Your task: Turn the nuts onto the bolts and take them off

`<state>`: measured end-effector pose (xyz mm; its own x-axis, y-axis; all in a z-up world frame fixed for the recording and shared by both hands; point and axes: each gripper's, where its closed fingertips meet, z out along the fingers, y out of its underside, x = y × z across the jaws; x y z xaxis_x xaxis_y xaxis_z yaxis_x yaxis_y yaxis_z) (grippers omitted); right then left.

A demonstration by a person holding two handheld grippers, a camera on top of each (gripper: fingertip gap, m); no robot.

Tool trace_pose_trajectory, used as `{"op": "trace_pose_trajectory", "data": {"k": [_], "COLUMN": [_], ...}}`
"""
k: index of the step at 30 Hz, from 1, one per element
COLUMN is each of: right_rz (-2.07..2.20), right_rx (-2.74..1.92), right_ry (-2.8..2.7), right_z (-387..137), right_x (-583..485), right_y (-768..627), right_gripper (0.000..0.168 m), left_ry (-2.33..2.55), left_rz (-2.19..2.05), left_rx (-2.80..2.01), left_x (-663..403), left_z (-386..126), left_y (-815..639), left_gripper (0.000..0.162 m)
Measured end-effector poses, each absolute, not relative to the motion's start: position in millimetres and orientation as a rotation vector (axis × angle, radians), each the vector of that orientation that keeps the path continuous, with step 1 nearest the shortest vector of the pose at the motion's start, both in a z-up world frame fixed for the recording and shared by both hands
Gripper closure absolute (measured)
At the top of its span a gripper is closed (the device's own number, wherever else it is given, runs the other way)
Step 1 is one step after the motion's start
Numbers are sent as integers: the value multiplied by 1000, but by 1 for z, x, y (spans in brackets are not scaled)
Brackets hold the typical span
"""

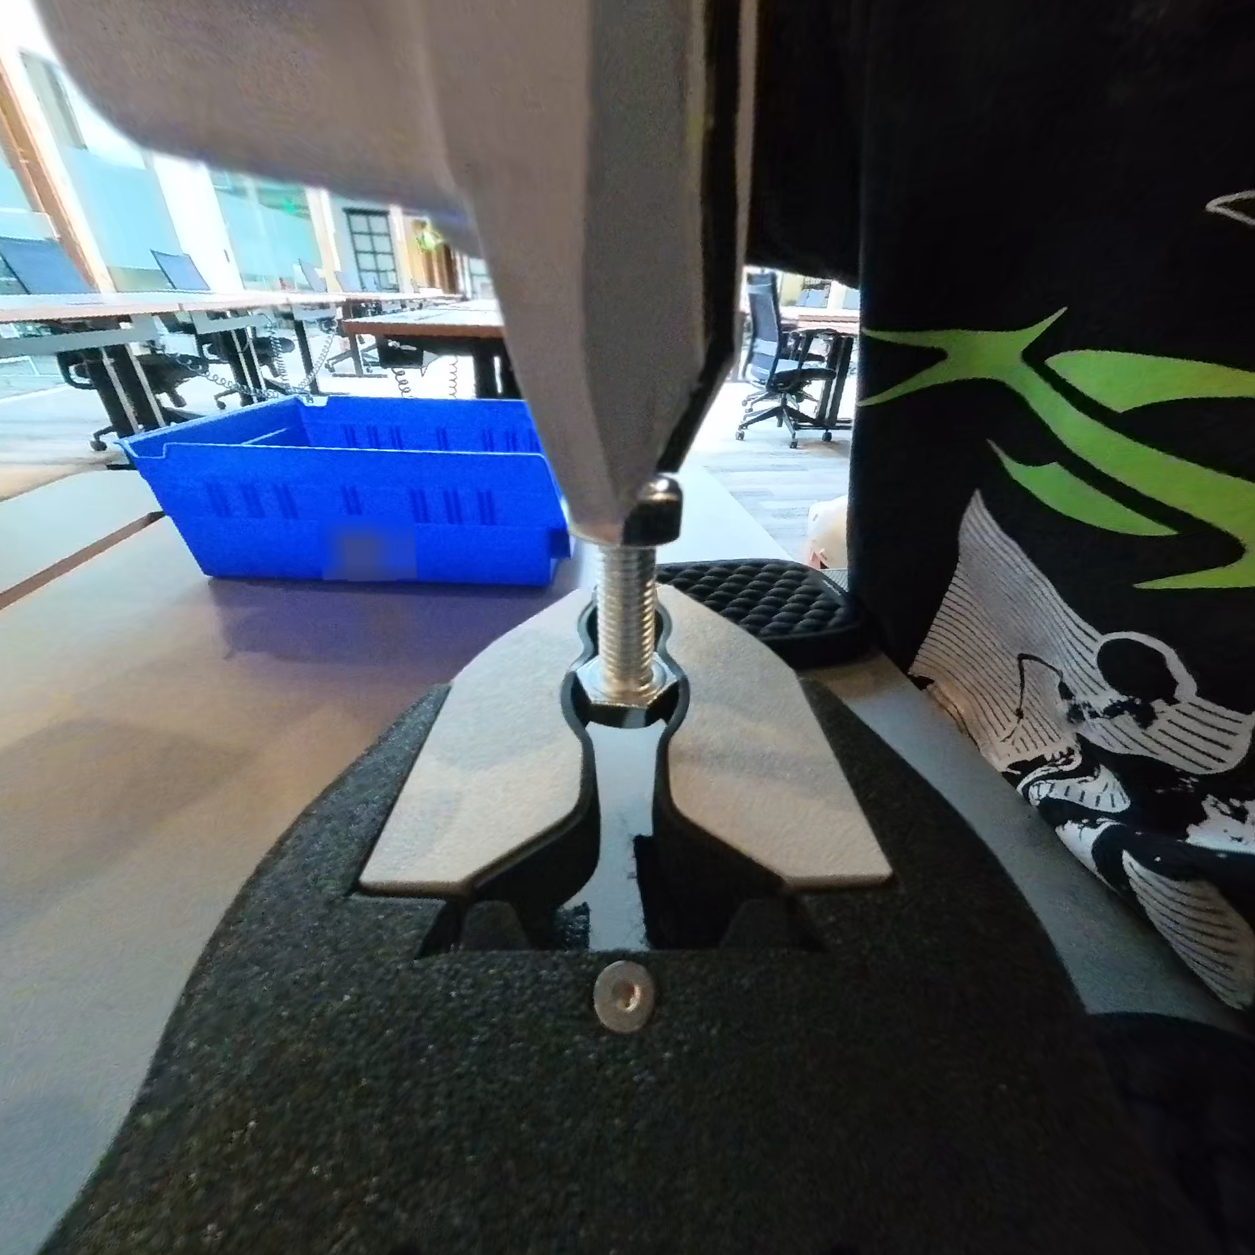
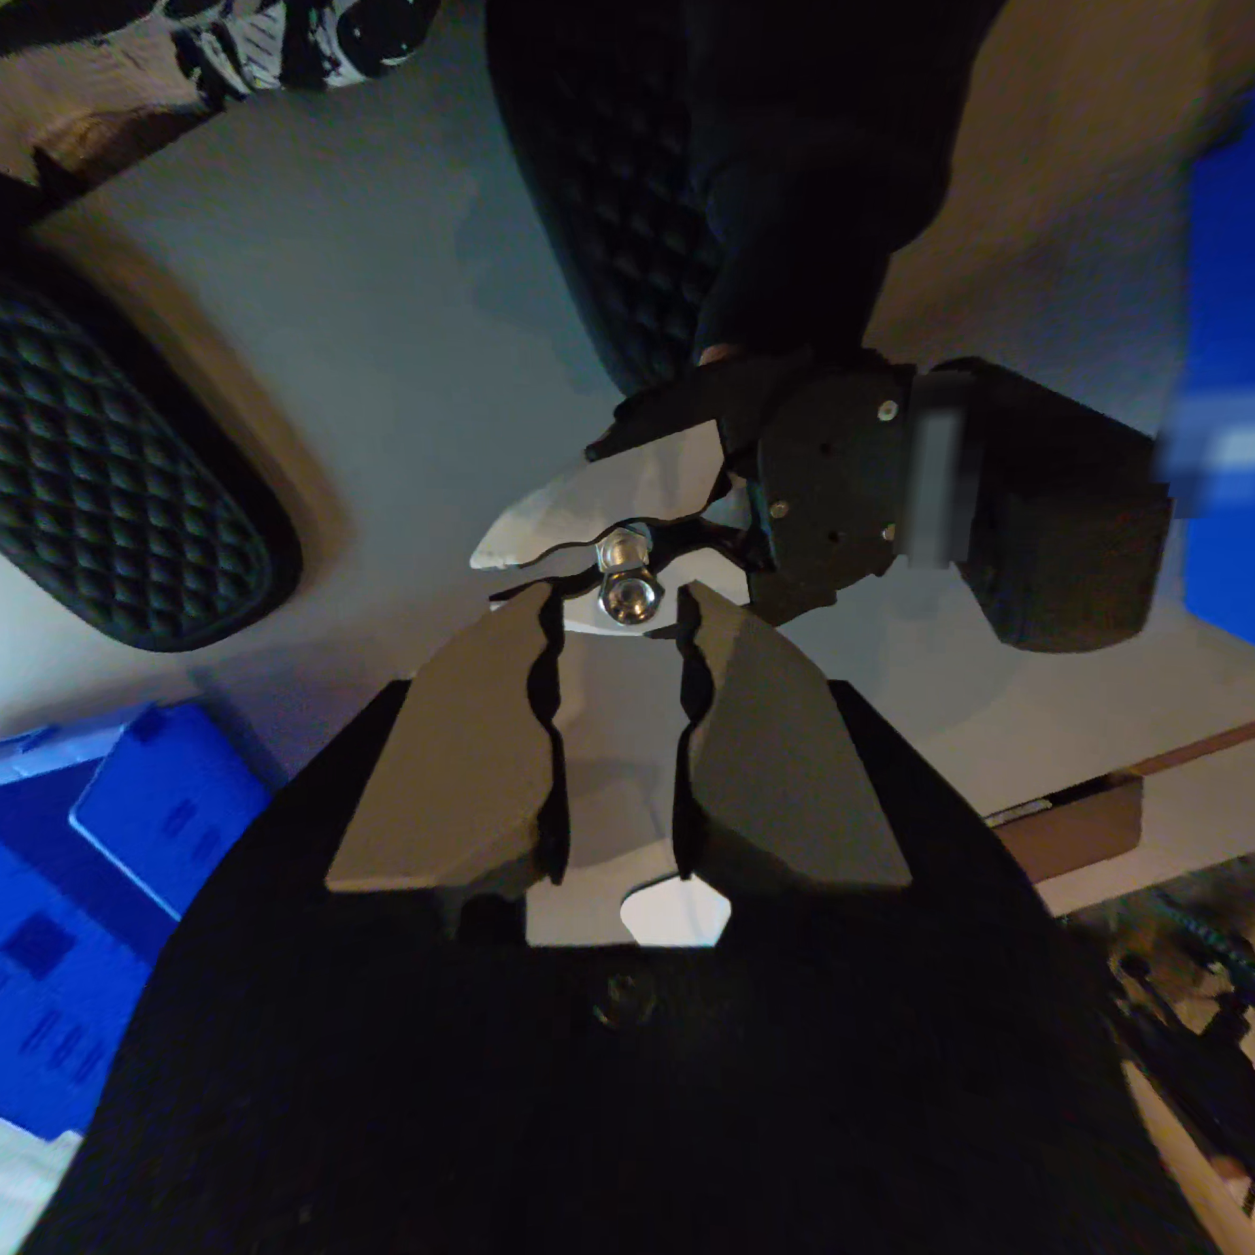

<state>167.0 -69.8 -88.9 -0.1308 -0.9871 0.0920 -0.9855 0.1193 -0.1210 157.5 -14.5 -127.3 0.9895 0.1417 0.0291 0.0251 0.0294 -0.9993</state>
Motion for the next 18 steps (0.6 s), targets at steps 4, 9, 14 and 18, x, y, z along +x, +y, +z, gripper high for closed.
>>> {"op": "trace_pose_trajectory", "data": {"k": [4, 9, 14, 18], "right_rz": [-197, -230, -204, -202], "right_rx": [-2101, -1835, -1034, -798], "right_ry": [2324, 2545, 2956, 2996], "right_z": [-95, -94, -96, -99], "right_x": [163, 162, 160, 160], "right_y": [-70, -72, -68, -65], "right_gripper": [150, 151, 151, 151], "left_ry": [-120, -133, -158, -155], "left_rz": [82, 107, 138, 123], "left_rx": [-1551, -1540, -1554, -1573], "left_x": [160, 157, 153, 154], "left_z": [-129, -127, -129, -132], "left_y": [-13, -15, -15, -12], "left_gripper": [150, 150, 150, 150]}}
